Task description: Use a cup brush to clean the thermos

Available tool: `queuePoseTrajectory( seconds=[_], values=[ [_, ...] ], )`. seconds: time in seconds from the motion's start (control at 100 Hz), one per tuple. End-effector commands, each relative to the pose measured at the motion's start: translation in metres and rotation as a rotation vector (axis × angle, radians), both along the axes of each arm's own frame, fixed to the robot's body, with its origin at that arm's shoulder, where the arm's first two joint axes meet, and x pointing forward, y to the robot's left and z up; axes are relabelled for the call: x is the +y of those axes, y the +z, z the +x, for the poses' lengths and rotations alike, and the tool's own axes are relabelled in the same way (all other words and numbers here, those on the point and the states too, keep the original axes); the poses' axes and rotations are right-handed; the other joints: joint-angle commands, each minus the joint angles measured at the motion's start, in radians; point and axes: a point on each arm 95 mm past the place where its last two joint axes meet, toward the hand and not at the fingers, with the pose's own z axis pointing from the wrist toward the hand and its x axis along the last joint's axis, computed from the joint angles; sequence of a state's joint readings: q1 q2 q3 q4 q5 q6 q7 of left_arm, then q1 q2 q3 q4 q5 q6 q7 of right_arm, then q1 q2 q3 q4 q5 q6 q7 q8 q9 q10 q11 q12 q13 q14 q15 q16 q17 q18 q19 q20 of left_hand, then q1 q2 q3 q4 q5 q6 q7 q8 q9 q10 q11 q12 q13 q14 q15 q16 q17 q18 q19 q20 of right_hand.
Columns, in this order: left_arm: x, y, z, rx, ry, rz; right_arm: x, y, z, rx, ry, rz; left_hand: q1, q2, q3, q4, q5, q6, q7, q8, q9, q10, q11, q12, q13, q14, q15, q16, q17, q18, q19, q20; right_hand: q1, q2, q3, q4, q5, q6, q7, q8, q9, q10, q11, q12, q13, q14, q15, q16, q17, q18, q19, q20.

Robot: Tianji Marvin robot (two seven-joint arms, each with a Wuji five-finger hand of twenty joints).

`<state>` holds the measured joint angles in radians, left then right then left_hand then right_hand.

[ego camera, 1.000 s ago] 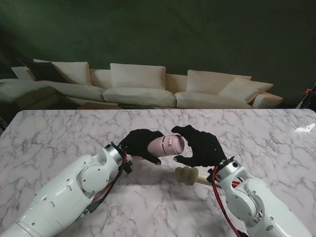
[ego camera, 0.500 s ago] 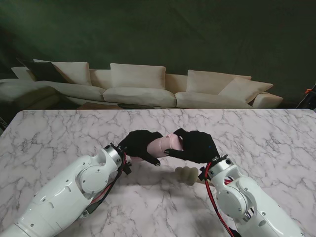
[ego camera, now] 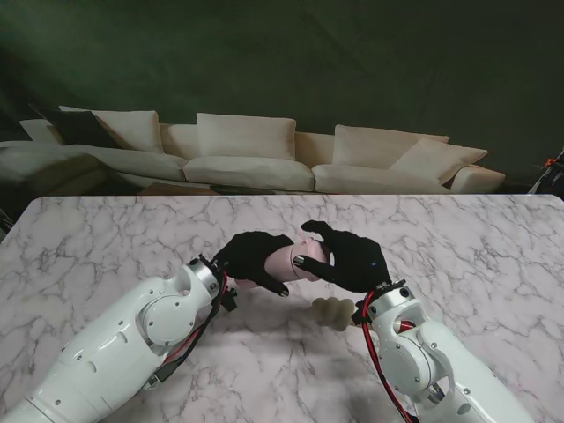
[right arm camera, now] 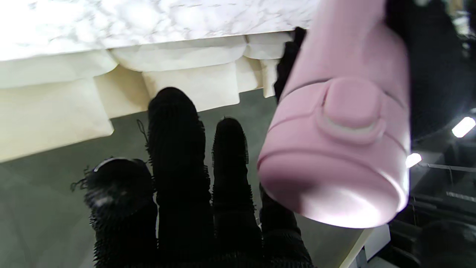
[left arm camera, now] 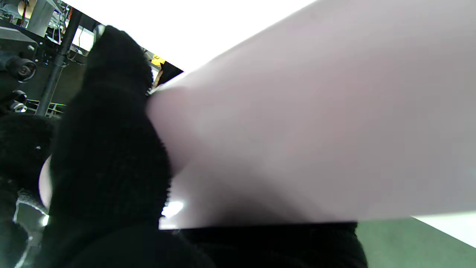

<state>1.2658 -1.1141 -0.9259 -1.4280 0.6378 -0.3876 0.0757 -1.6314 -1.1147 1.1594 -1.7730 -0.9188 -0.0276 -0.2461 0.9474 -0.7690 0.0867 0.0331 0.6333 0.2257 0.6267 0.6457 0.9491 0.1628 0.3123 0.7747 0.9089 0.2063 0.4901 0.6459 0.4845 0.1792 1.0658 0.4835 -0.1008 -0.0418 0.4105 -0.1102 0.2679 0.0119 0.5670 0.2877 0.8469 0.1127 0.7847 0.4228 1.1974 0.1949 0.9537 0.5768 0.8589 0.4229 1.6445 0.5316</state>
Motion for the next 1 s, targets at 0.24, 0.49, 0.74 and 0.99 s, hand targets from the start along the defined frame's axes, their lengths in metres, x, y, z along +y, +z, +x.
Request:
queuePoseTrajectory(
  seconds=[0.24,0.49,0.74,0.99],
  values=[
    [-0.003,0.005,0.000,-0.007,-0.014,-0.001,-0.019,0.007,-0.016,-0.053,-0.055,-0.012,0.328,0.515,0.243,-0.006,0.089,-0.209,0.128,0.026,0.000,-0.052,0.032,0.006,0.092,-0.087,0.192,0.057,0.040,-0.113,0.122,0.045,-0.035,-0.034,0.071,0.017,-0.132,-0.086,-0.592,0.233,-0.599,-0.027,-0.193,-0.118,-0.403,0.004,-0.397,-0.093,-0.258,0.064,-0.232,0.045],
    [-0.002,0.006,0.001,-0.012,-0.016,0.000,-0.043,0.010,-0.024,-0.111,0.091,-0.026,0.328,0.515,0.242,-0.007,0.088,-0.209,0.128,0.026,-0.001,-0.052,0.032,0.006,0.091,-0.087,0.193,0.057,0.040,-0.114,0.122,0.046,0.449,-0.259,0.137,0.100,-0.125,-0.153,-0.583,0.116,-0.672,-0.032,-0.427,-0.220,-0.590,-0.031,-0.643,-0.244,-0.438,0.016,-0.492,-0.023],
    [-0.002,0.006,0.001,-0.013,-0.018,-0.001,-0.055,0.009,-0.023,-0.165,0.185,-0.140,0.328,0.515,0.241,-0.007,0.087,-0.210,0.127,0.026,-0.002,-0.052,0.032,0.006,0.090,-0.087,0.193,0.057,0.039,-0.113,0.122,0.046,0.809,-0.497,0.782,0.173,-0.112,-0.407,-0.519,0.253,-0.668,-0.058,-0.457,-0.227,-0.587,-0.111,-0.632,-0.249,-0.457,0.012,-0.555,-0.054],
    [-0.003,0.006,0.001,-0.015,-0.023,-0.005,-0.053,0.005,-0.011,-0.164,0.192,-0.248,0.328,0.515,0.241,-0.007,0.090,-0.210,0.128,0.027,0.000,-0.052,0.032,0.006,0.090,-0.086,0.193,0.057,0.040,-0.113,0.124,0.046,0.667,-0.537,0.620,0.078,-0.153,-0.400,-0.353,0.154,-0.669,-0.043,-0.476,-0.238,-0.590,-0.119,-0.596,-0.220,-0.493,-0.004,-0.557,-0.014]
  ],
)
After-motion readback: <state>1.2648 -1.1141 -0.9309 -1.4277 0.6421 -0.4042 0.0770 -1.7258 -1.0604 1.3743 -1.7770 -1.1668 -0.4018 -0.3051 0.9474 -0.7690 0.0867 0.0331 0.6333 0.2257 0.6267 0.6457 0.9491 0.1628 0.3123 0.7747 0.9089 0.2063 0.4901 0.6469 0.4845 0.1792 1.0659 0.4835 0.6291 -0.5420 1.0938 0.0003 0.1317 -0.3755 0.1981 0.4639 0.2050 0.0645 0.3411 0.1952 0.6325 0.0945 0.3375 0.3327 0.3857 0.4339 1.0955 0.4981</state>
